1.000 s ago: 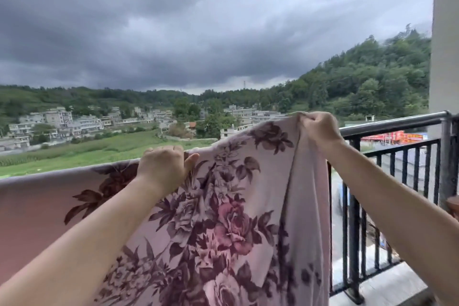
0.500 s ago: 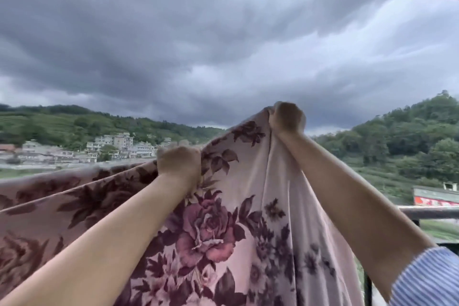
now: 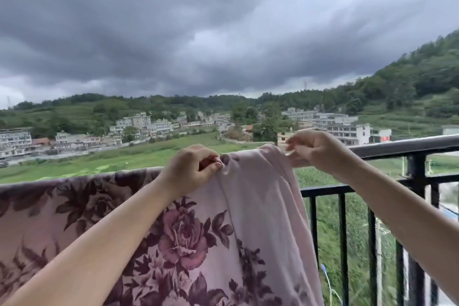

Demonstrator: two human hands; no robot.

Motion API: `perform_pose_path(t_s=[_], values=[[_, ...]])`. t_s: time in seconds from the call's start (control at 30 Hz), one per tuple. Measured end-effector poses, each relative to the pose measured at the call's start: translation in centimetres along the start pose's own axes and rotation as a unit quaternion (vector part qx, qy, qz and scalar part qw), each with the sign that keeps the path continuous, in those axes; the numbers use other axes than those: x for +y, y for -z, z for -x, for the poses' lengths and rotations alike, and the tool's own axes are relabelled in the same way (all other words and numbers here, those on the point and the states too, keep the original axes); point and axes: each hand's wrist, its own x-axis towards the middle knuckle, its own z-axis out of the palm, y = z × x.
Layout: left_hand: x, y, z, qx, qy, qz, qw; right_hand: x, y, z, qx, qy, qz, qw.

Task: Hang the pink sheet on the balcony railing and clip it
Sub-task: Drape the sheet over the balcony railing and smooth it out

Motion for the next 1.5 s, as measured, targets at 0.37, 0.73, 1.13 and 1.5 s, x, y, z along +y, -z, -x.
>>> perform_pose_path(t_s=[0.37, 0.73, 1.13, 1.5], values=[[1.2, 1.4, 0.1, -0.056, 0.021, -0.045, 0.997, 4.8, -6.5, 2.2, -0.081, -0.168, -0.157, 0.970], [1.7, 1.3, 0.0, -0.036, 0.049, -0.097, 0.993, 5.1, -9.4, 4.7, -0.178, -0.240, -0.297, 0.907], [1.5, 1.3, -0.3, -0.053, 0.034, -0.120, 0.991, 3.1, -1.3, 4.5, 0.089, -0.200, -0.174, 0.960], [0.8, 2.7, -3.7, -0.227, 0.120, -0.151, 0.955, -3.0, 8.1, -9.1, 0.351, -0.105, 0.081, 0.927]])
